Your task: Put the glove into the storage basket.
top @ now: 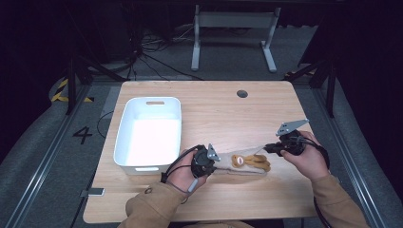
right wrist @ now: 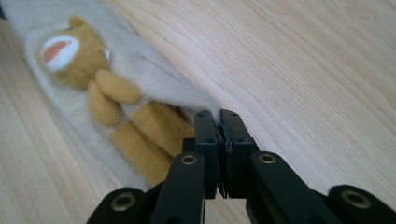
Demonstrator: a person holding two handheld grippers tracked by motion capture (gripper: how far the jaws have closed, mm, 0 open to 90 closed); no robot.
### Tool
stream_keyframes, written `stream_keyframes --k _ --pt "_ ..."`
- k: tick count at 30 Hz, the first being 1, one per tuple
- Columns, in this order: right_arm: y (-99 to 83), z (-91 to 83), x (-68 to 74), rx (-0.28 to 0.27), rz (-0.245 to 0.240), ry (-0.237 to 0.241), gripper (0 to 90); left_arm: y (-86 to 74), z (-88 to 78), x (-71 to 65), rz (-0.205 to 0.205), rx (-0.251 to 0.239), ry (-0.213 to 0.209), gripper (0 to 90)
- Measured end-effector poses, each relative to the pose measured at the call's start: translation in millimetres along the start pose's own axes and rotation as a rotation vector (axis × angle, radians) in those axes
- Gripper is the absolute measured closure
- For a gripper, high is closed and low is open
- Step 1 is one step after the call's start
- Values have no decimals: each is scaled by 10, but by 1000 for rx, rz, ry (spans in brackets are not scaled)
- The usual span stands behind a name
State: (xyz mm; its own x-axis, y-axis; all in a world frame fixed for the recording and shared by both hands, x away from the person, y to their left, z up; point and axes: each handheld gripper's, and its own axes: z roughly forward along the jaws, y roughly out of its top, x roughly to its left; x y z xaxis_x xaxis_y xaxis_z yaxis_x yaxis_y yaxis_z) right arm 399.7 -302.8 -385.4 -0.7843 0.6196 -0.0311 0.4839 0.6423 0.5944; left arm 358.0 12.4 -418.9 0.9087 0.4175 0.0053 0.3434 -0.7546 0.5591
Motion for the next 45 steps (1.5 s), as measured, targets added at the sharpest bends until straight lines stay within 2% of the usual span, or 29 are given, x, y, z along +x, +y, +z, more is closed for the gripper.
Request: stream_keyframes --k 5,16,22,26,30,33,35,41,45 --pt "-28 92 -27 10 15 -3 873 -12 71 -11 8 33 4 868" --pt "-82 152 -91 -36 44 -5 871 -41 185 -40 10 60 -5 857" --pt "-97 164 -92 -8 40 2 849 -45 237 -35 -5 80 -17 841" --pt "-127 193 -125 7 -8 -44 751 -48 250 -30 -17 85 -25 818" --pt "-155 153 -162 8 -7 -71 746 -44 207 -6 -35 93 -28 788" --pt "-159 126 -147 10 7 -48 830 -43 155 27 -57 90 -31 775" --pt "-145 132 -115 5 7 -18 864 -41 108 48 -75 105 -52 758" --pt "-109 270 -36 -31 -15 -3 880 -30 7 65 -89 85 -66 756" --pt "-165 438 -54 11 -2 14 883 -26 -42 83 -97 68 -74 727"
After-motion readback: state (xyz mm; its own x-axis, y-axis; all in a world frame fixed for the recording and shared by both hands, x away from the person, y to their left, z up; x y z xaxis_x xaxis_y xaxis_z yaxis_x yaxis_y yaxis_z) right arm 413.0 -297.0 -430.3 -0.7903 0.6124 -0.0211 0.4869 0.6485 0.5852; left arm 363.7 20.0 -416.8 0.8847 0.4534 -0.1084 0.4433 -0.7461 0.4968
